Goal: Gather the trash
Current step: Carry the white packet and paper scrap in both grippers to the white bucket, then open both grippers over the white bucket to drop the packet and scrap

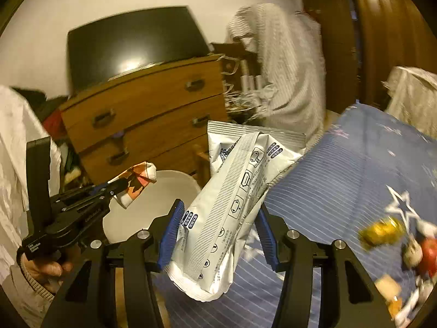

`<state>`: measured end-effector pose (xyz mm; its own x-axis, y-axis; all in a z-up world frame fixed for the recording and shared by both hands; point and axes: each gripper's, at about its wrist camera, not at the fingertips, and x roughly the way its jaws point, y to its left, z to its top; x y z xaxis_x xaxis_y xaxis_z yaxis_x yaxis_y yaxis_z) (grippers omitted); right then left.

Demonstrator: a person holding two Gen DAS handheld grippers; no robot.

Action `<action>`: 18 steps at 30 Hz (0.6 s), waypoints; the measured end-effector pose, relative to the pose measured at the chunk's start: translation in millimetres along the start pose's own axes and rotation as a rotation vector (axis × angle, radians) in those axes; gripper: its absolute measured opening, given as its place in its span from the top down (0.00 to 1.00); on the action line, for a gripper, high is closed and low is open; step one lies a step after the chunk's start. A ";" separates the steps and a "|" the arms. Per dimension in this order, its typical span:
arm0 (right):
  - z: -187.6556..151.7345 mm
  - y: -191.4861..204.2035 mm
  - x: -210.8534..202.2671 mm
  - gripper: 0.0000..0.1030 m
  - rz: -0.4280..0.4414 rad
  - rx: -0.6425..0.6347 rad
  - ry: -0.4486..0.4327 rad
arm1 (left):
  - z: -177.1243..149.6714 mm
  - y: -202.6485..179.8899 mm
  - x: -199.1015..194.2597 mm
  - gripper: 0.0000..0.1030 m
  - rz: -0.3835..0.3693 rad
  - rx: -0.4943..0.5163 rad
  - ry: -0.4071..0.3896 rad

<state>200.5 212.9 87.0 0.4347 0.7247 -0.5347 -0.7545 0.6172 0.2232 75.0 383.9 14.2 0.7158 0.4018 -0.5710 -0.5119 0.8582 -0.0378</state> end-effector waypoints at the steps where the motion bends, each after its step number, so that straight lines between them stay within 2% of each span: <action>1: 6.2 9.2 10.9 0.48 0.009 -0.015 0.015 | 1.1 8.0 2.5 0.95 0.014 -0.006 0.002; 9: 35.1 64.1 93.6 0.48 0.029 -0.110 0.105 | 0.9 59.1 25.9 0.95 0.081 -0.063 0.043; 18: 40.4 100.3 158.9 0.48 0.033 -0.161 0.193 | 0.4 78.5 50.3 0.95 0.092 -0.059 0.074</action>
<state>213.7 402.4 57.3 0.3183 0.6623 -0.6783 -0.8420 0.5262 0.1187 71.0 471.7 -17.2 0.6287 0.4517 -0.6331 -0.6023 0.7978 -0.0289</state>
